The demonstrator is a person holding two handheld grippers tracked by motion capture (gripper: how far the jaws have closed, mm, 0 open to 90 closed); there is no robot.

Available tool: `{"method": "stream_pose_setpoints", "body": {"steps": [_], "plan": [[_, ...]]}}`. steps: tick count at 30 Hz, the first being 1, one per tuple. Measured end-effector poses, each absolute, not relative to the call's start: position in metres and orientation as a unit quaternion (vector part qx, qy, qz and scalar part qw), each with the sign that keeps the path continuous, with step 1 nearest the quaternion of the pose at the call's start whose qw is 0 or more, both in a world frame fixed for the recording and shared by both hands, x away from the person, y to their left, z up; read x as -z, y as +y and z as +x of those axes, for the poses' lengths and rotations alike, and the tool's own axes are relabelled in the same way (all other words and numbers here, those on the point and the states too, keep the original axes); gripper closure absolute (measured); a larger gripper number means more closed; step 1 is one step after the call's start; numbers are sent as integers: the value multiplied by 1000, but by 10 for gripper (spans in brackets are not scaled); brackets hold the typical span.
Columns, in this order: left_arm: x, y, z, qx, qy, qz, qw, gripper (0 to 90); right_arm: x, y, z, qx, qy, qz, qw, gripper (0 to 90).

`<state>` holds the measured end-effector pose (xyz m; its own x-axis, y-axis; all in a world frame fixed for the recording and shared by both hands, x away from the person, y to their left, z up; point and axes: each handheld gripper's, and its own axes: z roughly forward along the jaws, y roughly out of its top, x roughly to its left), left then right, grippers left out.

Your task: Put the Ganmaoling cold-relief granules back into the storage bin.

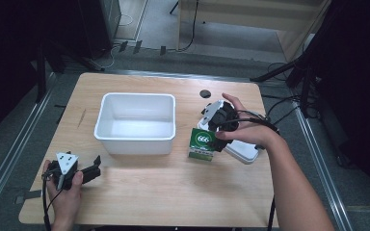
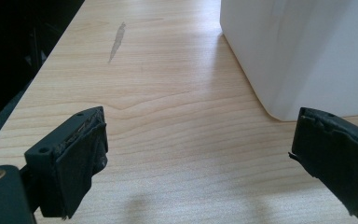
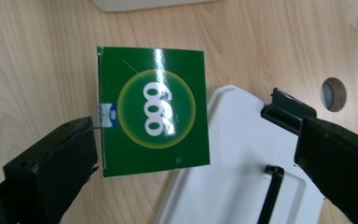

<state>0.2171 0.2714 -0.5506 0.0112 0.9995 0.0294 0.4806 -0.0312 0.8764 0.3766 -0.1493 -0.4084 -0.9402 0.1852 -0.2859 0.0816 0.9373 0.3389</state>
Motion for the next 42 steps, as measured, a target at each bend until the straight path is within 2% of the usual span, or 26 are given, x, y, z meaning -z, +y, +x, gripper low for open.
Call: {"method": "stream_pose_setpoints", "body": {"steps": [10,26,42], "plan": [[551,272,217,-367,600,615,356,41,416,-142,375,-166,976,57,125,0],[551,272,217,-368,599,616,356,41,450,-148,390,-139,984,73,79,0],[550,272,216,-366,597,617,358,41,473,-144,400,-124,988,83,44,79]]}}
